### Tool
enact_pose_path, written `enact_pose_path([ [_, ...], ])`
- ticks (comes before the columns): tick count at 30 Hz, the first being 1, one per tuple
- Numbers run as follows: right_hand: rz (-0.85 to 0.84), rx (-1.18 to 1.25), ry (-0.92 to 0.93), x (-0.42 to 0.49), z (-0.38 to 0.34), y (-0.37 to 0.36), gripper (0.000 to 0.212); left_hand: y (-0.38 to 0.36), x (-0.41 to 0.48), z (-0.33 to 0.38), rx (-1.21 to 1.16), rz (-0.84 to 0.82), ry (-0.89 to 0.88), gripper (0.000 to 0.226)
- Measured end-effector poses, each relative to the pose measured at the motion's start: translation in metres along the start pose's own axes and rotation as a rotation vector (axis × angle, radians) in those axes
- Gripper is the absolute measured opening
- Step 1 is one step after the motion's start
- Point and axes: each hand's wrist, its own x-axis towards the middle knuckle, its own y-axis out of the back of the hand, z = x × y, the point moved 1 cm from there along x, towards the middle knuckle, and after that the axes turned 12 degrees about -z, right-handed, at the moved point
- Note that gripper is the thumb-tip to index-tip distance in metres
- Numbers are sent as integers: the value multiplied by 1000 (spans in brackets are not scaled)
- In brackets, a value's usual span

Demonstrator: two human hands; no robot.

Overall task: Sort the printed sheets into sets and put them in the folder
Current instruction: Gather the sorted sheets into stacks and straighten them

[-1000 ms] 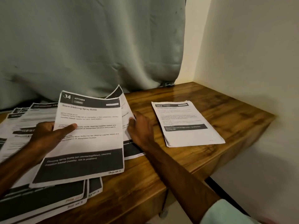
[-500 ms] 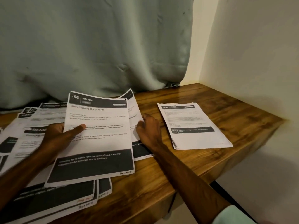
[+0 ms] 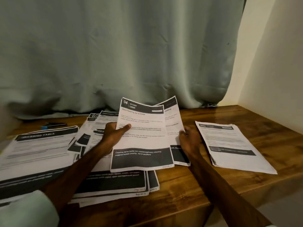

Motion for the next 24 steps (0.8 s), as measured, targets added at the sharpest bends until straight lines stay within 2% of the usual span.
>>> enact_pose_path([
  [6, 89, 147, 46, 10, -56, -5, 21, 36, 2, 52, -119, 73, -67, 29],
  [11, 109, 237, 70, 13, -113, -46, 22, 121, -22, 85, -252, 259, -60, 29],
  [16, 68, 434, -40, 12, -141, -102, 26, 198, -56, 69, -451, 408, -14, 27],
  [18, 45, 503, -71, 9, -149, -122, 22, 216, -76, 65, -458, 506, -9, 20],
  [20, 29, 527, -130, 4, -158, -137, 17, 231, -89, 59, -467, 562, -1, 24],
  [22, -21, 542, -165, 6, -158, -150, 24, 246, -99, 53, -488, 594, 11, 27],
  [24, -43, 537, -186, 3, -163, -160, 17, 261, -107, 51, -512, 611, 34, 26],
])
